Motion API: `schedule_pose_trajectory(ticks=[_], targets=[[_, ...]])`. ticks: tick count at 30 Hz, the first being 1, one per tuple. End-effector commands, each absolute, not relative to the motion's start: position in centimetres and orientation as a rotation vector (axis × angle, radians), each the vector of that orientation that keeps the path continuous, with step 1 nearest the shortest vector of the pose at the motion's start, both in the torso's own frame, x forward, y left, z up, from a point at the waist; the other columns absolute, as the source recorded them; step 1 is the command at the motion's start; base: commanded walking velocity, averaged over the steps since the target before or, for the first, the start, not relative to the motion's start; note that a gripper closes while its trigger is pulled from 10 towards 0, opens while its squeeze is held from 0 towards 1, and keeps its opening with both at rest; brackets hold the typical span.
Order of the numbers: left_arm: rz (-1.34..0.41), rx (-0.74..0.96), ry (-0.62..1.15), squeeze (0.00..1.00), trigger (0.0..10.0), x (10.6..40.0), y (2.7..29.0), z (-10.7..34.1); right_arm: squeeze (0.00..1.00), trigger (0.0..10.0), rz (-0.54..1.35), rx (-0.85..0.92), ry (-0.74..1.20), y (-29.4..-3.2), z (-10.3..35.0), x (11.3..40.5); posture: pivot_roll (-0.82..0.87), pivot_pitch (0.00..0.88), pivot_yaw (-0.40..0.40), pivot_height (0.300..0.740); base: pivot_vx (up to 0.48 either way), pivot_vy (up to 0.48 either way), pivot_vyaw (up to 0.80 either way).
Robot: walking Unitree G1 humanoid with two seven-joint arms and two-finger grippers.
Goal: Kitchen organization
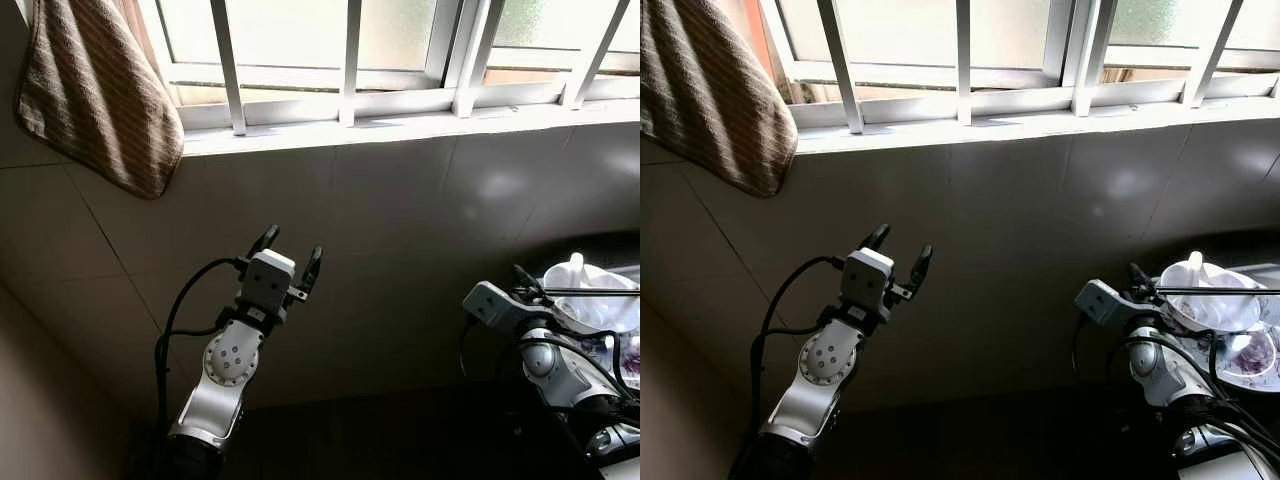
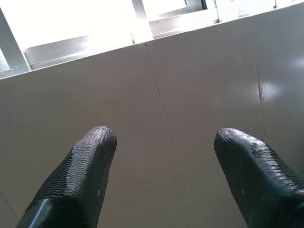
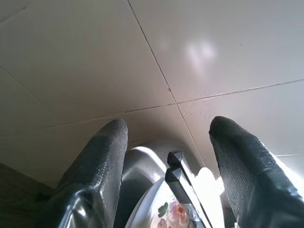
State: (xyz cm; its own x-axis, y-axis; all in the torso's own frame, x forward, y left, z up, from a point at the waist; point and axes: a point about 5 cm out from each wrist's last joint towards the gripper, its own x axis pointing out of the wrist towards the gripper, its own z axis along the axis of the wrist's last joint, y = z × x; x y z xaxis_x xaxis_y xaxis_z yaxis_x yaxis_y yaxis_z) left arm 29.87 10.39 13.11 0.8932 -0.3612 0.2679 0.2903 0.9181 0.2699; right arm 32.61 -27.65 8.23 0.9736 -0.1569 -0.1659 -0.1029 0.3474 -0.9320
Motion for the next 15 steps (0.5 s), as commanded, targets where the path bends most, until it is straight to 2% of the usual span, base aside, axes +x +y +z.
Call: schedule_pose_trajectory(ticks=[1,15], targets=[[-0.338,0.239,-0.318,0.00,10.0,30.1,10.5,13.2,0.00,10.0,-0.053,-1.248,0.228,-28.1,8.9,32.9,0.04,0.000,0.037,0.740,0.000,0.000,0.00],[-0.334,0.238,-0.314,0.00,10.0,30.0,10.5,13.0,0.00,10.0,-0.071,-1.286,0.250,-29.2,9.1,32.9,0.04,0.000,0.032,0.740,0.000,0.000,0.00]])
